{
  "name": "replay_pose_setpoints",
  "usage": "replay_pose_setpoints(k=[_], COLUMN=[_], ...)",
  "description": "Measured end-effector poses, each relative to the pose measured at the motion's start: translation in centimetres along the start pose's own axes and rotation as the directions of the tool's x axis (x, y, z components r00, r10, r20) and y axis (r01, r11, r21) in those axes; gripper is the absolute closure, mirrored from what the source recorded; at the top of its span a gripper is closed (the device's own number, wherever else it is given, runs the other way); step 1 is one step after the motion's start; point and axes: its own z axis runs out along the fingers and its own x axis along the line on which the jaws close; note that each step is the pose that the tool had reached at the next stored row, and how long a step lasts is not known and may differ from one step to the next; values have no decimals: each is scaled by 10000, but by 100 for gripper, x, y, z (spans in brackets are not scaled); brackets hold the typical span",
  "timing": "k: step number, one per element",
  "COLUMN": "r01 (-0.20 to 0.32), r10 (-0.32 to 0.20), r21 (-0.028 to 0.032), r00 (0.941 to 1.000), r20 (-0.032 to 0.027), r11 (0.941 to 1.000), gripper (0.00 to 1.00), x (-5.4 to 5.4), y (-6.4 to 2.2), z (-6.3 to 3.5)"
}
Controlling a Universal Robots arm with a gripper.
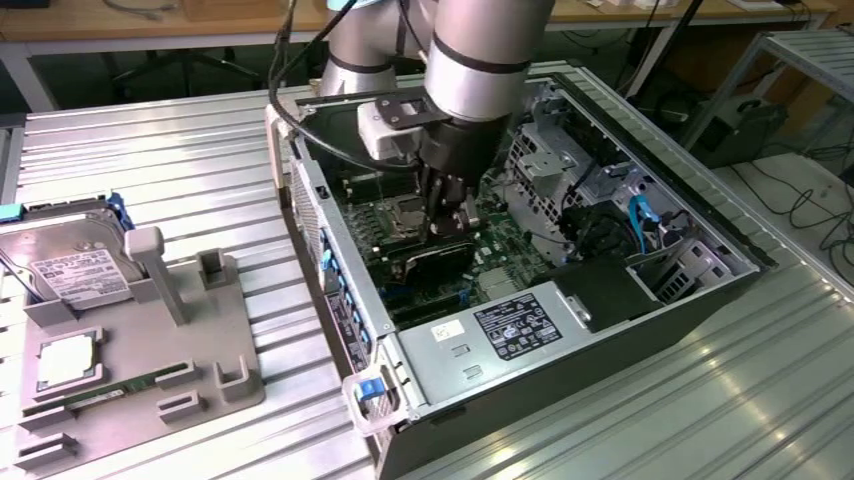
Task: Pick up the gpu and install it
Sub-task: 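Press down on the gpu until it lock into place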
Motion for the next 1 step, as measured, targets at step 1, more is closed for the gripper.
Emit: replay_pose_setpoints(k=[1], r01=[0], r10=[0], r21=[-1], r00=[10000], r20=[-2], r11=[10000], gripper=[89], x=[0], y=[0], z=[-1])
